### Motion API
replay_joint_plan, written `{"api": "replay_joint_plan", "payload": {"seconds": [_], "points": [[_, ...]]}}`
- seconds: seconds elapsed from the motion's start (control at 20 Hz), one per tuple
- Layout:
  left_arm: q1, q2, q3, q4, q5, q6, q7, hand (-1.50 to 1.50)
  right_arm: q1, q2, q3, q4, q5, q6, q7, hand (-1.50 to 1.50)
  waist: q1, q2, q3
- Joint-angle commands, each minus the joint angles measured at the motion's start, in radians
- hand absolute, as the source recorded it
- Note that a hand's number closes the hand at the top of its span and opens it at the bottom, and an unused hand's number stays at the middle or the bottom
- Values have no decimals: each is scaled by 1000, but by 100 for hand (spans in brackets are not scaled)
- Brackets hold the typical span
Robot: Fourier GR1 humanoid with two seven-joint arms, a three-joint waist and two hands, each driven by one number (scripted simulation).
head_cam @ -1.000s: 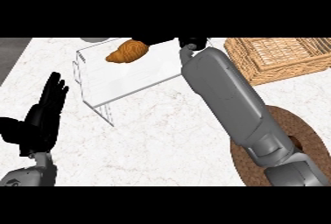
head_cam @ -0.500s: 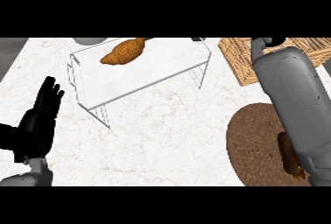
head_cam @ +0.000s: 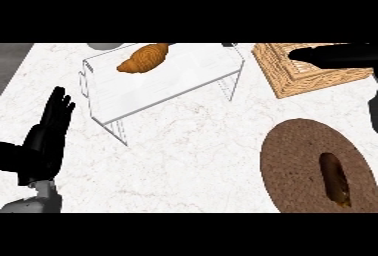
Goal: Pick the croissant from the placemat and place it in the tiered shelf
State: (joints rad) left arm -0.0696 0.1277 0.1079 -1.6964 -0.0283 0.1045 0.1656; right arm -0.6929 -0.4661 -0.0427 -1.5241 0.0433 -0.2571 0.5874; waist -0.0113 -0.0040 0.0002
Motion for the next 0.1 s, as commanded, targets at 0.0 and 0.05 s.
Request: {"api": "replay_joint_plan", "payload": {"seconds": [0.0, 0.05], "points": [[57, -58, -73, -89, -58, 47, 32, 0, 88, -56, -76, -108, -63, 82, 4, -150, 8, 1, 0], [-46, -20, -30, -9, -25, 21, 56, 0, 94, -44, -93, -100, -73, 94, -16, -150, 7, 3, 0]]}}
